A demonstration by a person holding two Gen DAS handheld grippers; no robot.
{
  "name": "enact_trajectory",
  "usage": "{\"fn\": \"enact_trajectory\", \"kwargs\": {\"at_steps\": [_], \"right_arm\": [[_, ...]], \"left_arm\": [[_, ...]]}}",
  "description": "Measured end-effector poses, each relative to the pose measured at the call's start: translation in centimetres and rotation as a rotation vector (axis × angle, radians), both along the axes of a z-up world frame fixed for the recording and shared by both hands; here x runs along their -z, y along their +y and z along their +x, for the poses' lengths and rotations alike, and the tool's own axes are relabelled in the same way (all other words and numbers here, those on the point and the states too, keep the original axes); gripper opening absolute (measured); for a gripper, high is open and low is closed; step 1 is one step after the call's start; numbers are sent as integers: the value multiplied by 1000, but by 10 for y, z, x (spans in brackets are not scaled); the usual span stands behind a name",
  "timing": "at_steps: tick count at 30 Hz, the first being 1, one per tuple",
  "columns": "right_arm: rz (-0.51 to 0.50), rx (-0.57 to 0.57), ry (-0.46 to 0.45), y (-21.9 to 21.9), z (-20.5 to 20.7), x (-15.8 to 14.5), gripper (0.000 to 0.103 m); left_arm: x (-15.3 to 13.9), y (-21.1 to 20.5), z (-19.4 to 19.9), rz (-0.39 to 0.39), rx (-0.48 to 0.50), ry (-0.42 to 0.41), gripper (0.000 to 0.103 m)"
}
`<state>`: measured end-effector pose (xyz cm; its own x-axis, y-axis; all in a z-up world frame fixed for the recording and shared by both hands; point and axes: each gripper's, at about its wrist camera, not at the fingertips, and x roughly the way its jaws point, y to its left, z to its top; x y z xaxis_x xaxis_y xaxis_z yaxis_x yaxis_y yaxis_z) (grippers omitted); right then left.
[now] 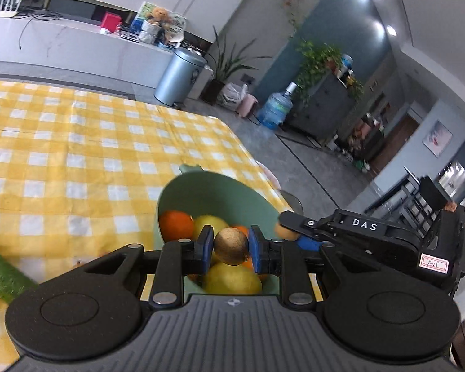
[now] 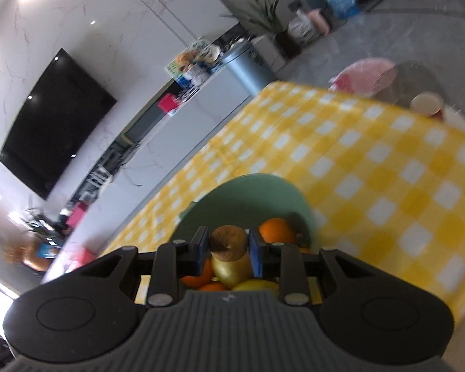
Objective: Organize fruits
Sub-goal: 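Carry both longans over the colander and open both tools to drop them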
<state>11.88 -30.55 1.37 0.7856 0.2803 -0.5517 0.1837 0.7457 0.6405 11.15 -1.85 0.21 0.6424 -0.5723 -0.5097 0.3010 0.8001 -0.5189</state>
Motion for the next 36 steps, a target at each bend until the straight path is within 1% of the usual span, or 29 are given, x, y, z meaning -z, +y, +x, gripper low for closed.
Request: {"fn": "enact_trajectory", "kwargs": {"at_steps": [2,4,6,9,12,15,18,19,20,21,25,26,27,28,29,31,36], "right_arm": [[38,-11,13,5,18,7,26],[48,-4,29,12,32,13,26],[36,-18,42,17,42,16,26],[7,-6,41,17,52,17,26],[-3,14,64,13,60,22,26],[-30,17,87,12,63,26,26],[-39,36,70,7,56,23,28],[-33,48,59,3,53,22,29],[-23,62,51,-1,50,20,36],[-15,79,47,-4,46,19,38],[13,117,61,-13,35,22,39],[21,122,68,-14,34,23,39],[23,120,75,-15,34,23,39],[14,111,80,-14,33,23,40],[1,99,76,-12,33,21,43],[-18,90,76,-9,32,21,44],[-16,69,82,-9,30,19,44]], "left_arm": [[3,-1,13,-1,-13,19,27],[5,-3,26,-8,-18,26,27],[7,-6,38,-19,-21,28,27],[11,-10,51,-41,-22,35,27],[16,-14,60,-50,-23,58,27],[22,-20,65,-35,-27,58,27],[27,-28,73,-18,-8,72,27],[28,-31,77,-2,-4,78,27],[28,-34,79,19,-2,81,27],[29,-36,80,43,-7,78,27],[33,-42,84,82,-11,81,27],[34,-43,85,96,-12,76,31],[35,-46,87,124,-13,70,50],[37,-49,89,156,-13,65,60],[37,-51,88,179,-21,50,66],[37,-52,83,195,-35,24,67],[31,-46,72,198,-15,30,66]]}}
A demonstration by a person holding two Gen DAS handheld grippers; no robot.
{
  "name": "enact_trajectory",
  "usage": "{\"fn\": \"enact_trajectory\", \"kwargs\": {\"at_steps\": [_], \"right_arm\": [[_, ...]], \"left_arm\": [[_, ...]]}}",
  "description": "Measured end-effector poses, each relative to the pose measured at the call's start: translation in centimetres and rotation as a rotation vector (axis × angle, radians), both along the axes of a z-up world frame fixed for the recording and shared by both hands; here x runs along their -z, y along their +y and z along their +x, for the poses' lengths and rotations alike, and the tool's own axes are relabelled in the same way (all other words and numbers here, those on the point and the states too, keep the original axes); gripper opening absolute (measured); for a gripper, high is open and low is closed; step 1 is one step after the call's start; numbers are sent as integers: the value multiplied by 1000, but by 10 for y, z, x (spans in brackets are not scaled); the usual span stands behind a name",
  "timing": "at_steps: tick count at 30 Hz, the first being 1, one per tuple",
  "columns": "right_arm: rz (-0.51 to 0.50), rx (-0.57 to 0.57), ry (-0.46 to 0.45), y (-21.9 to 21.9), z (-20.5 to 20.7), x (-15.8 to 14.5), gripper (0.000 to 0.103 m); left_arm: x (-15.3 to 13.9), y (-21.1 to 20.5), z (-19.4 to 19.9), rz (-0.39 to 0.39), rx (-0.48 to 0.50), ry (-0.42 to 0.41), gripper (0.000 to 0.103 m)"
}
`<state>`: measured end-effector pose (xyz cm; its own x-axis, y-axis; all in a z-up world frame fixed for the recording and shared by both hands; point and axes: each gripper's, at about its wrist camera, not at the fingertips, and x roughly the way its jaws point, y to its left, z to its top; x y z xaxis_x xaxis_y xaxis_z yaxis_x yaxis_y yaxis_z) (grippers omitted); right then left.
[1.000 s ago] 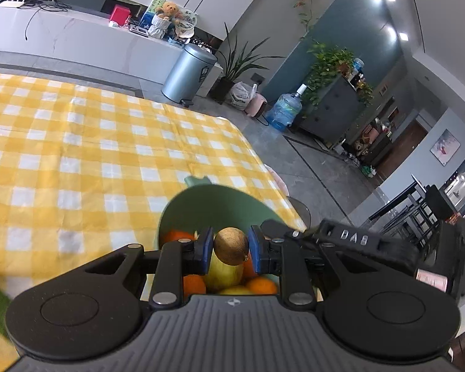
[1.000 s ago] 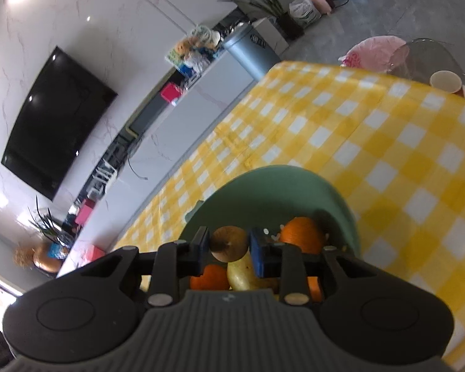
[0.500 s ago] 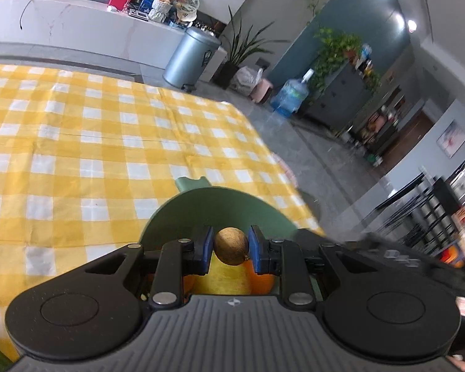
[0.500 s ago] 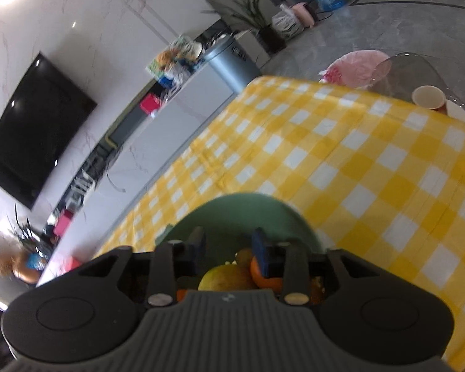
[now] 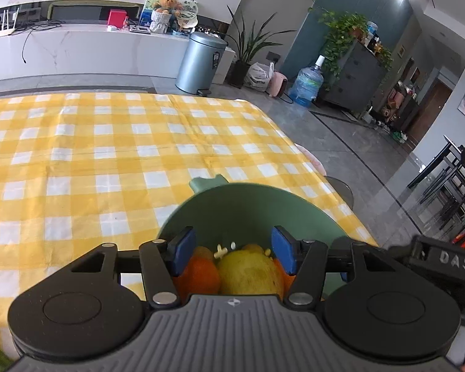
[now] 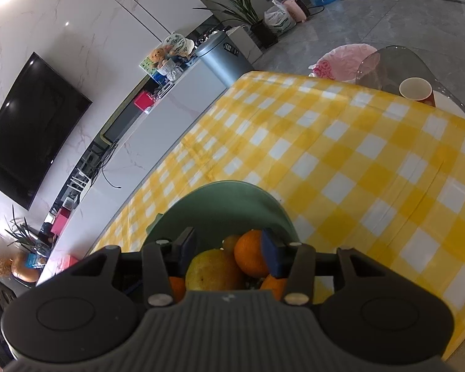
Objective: Organize fruits
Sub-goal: 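Carry both longans over the colander and open both tools to drop them, then withdraw both open tools from the colander toward the cucumber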
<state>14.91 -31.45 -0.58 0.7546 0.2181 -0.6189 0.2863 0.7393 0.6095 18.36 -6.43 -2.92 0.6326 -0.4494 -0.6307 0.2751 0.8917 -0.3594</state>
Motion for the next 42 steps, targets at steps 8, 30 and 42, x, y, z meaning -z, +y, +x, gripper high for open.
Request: {"fn": "enact_trajectory", "kwargs": {"at_steps": [8,30,42], "right_arm": [[-5,-27,-11,7,-4,-4,46],[-154,-330,-67,90,-39,-32,51],[-157,-337,-135,150,-46,-46,51]], "left_arm": [[-22,16,-39,33,-14,3,67],[-57,98,-133,59,-229,66,67],[-37,135,-151,31,-269,47,67]]}}
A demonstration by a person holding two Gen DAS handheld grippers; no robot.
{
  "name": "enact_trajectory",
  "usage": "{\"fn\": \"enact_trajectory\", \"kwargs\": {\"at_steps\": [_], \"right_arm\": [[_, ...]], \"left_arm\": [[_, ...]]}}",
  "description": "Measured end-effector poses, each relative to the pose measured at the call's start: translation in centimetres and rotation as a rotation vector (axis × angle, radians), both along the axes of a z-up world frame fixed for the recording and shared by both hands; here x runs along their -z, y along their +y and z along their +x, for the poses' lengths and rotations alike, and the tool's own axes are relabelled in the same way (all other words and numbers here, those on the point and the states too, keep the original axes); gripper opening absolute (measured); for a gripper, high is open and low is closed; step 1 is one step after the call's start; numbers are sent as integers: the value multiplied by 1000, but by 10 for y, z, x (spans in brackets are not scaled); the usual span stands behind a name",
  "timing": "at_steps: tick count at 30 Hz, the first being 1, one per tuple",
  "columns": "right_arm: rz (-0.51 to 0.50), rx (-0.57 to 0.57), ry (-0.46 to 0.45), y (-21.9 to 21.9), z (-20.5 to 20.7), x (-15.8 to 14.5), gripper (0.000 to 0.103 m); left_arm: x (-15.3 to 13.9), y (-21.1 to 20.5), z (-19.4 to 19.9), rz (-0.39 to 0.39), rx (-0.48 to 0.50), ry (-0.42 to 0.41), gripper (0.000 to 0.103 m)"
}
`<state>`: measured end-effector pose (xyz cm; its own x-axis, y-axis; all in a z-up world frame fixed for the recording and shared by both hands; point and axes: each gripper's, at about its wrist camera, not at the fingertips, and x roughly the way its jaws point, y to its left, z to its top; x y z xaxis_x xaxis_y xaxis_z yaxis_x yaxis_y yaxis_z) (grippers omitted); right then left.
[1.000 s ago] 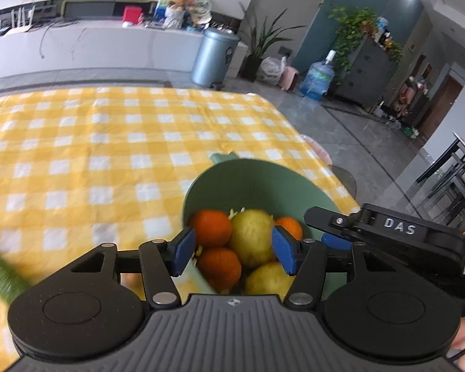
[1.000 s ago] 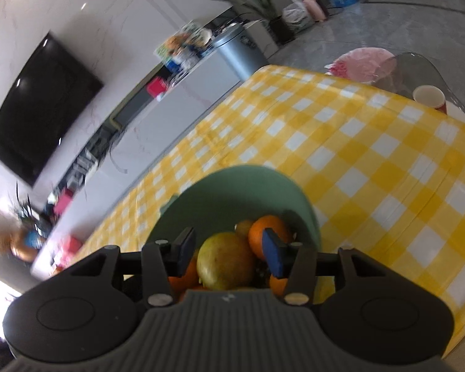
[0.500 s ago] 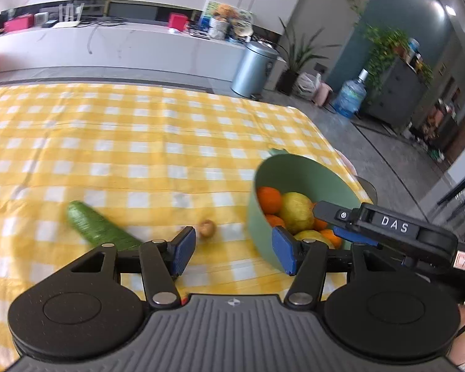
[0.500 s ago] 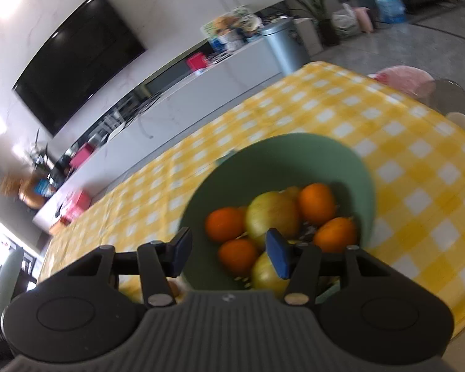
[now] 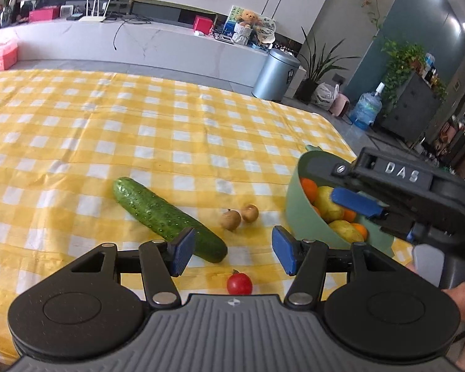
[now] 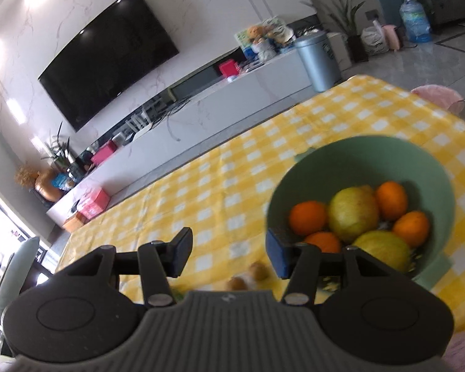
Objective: Organize fruits
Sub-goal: 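Withdraw both open tools from the colander toward the cucumber, then grasp another longan with the right tool while the left tool approaches a longan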
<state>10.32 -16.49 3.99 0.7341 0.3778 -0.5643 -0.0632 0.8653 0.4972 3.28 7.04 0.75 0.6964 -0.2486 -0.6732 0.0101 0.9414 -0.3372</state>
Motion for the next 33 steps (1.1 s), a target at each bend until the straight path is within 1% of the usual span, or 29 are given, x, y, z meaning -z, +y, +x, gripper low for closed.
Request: {"fn": "enact_trajectory", "kwargs": {"at_steps": [2,5,9,10,12,13,14,16,19,21,23,27,30,33], "right_arm": [[-5,-17,18,10,4,7,51],[-26,-2,61,21,10,18,51],[2,28,145,23,15,33,51],[-3,30,160,24,17,36,51],[-2,47,187,27,18,41,51],[11,67,206,27,19,45,51],[30,95,234,26,20,50,51],[69,135,279,26,24,58,51],[71,196,311,25,29,67,50],[80,236,317,23,31,71,43],[93,266,321,21,36,74,42],[122,291,357,24,47,81,41],[88,303,386,32,56,88,37],[66,300,386,35,60,89,35]], "left_arm": [[6,7,2,-18,-8,-1,67],[15,16,5,-17,-12,-4,67],[30,27,9,-11,-32,-17,67],[34,30,11,-23,-31,-16,67],[43,39,16,-93,-18,4,67],[46,43,18,-122,-10,6,67],[47,45,18,-133,-5,-3,67],[48,44,17,-104,-11,-35,67],[45,35,15,-3,-2,-83,67],[45,30,14,49,-3,-99,68],[47,28,16,83,-26,-98,68],[55,31,27,92,-39,-37,68],[60,32,30,112,-43,-11,68],[60,31,28,120,-38,-14,68]]}}
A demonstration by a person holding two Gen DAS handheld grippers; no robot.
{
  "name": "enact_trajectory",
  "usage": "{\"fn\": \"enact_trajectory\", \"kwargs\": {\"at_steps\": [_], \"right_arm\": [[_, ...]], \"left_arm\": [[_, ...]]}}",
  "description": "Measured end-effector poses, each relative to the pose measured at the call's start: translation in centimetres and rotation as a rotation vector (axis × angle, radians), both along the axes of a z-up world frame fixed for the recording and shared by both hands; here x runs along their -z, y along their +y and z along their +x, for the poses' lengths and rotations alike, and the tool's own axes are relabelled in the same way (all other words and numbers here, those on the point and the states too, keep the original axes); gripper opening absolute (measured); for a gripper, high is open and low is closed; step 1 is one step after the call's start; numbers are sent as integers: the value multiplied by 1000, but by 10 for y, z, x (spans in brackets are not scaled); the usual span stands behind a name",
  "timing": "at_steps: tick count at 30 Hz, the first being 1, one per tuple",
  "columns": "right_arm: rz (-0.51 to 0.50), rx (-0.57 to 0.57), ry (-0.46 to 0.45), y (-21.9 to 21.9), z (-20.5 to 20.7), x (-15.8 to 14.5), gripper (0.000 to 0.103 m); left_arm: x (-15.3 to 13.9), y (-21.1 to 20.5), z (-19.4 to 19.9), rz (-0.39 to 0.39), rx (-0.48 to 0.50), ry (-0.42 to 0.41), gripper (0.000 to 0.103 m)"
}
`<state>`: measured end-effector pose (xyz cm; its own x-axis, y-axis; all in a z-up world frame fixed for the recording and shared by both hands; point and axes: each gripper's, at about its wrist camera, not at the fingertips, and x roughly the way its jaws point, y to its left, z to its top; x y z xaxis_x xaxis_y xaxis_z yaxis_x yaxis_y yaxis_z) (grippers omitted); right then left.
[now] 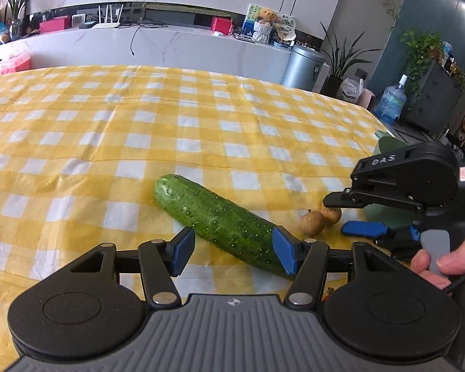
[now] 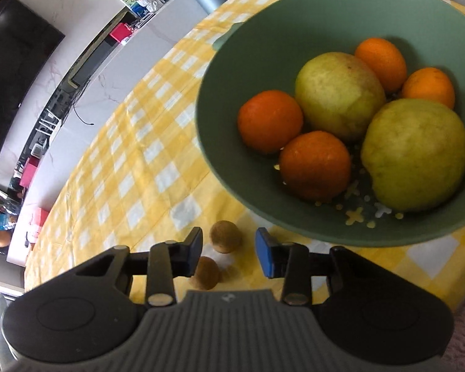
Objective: Organize fruits
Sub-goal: 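Grasp another longan with the right tool while the left tool approaches a longan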
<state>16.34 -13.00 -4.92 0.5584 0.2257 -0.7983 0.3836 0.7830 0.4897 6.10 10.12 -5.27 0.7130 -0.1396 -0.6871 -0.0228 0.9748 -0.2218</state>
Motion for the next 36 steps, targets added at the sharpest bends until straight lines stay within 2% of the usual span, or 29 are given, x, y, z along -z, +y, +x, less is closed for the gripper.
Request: {"fn": "enact_trajectory", "kwargs": {"at_steps": [4,8,16,26,28,31,33,36], "right_arm": [[-53,-16,-12,4,3,-2,26],[-56,-28,-17,5,4,-1,19],[-43,-89,-7,4,-2,-8,18],[-121,-221,8,-3,-30,-12,20],[-152,-240,7,-3,-33,-16,20],[-179,-258,8,2,-34,-16,26],[-150,-287,22,7,-34,-12,26],[-193,-298,1,13,-33,-11,25]], "left_arm": [[-2,0,0,-17,9,-18,68],[-6,-1,-2,-27,9,-51,68],[-7,-12,-4,24,32,-81,68],[-4,-25,-2,105,47,-81,69],[-3,-25,-3,108,51,-85,69],[-4,-24,-5,102,52,-90,69],[-5,-23,-5,101,50,-92,69],[-5,-24,-5,101,54,-97,69]]}}
